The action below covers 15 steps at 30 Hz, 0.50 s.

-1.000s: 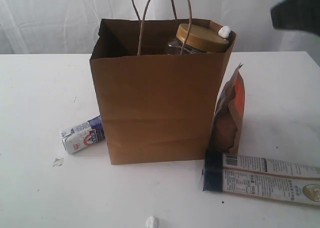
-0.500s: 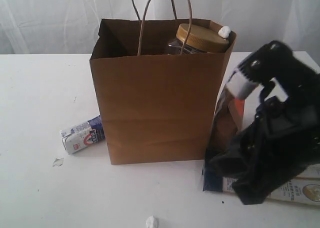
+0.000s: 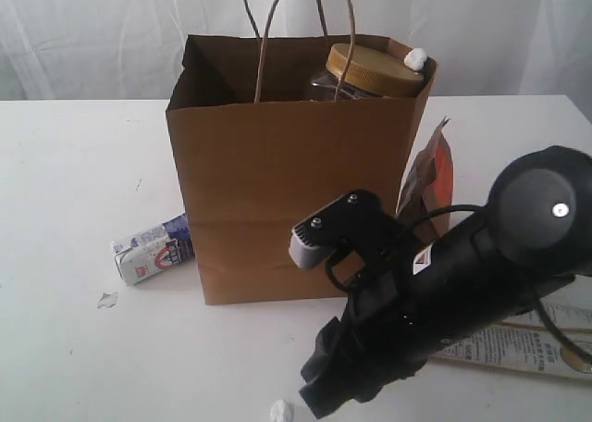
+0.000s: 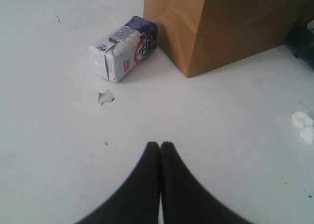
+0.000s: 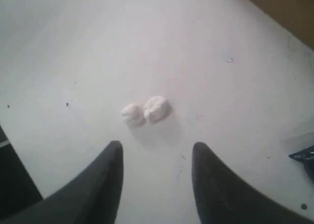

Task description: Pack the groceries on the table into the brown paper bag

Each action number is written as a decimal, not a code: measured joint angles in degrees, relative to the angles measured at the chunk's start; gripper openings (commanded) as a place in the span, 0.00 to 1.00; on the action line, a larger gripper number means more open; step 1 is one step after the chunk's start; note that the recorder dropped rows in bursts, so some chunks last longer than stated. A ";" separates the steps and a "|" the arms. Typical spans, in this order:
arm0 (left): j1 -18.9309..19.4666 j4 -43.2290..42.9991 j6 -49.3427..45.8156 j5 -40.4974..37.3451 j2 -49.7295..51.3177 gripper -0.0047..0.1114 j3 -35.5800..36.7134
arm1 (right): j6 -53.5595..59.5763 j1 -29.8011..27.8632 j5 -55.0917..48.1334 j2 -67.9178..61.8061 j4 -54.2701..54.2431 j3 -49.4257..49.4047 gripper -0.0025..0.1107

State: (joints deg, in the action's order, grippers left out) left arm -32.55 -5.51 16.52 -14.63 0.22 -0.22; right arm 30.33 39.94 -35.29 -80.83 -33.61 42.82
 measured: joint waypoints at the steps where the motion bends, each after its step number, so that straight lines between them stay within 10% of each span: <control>1: 0.00 0.00 0.00 0.00 0.00 0.04 0.00 | -0.40 0.00 0.52 -1.08 -0.75 0.00 0.39; 15: 0.00 0.00 0.00 0.00 0.00 0.04 0.00 | -0.97 0.81 4.29 -10.36 -10.70 0.00 0.39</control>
State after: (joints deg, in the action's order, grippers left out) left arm -32.55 -5.51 16.52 -14.63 0.22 -0.22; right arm 29.36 40.75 -31.00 -91.20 -44.31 42.82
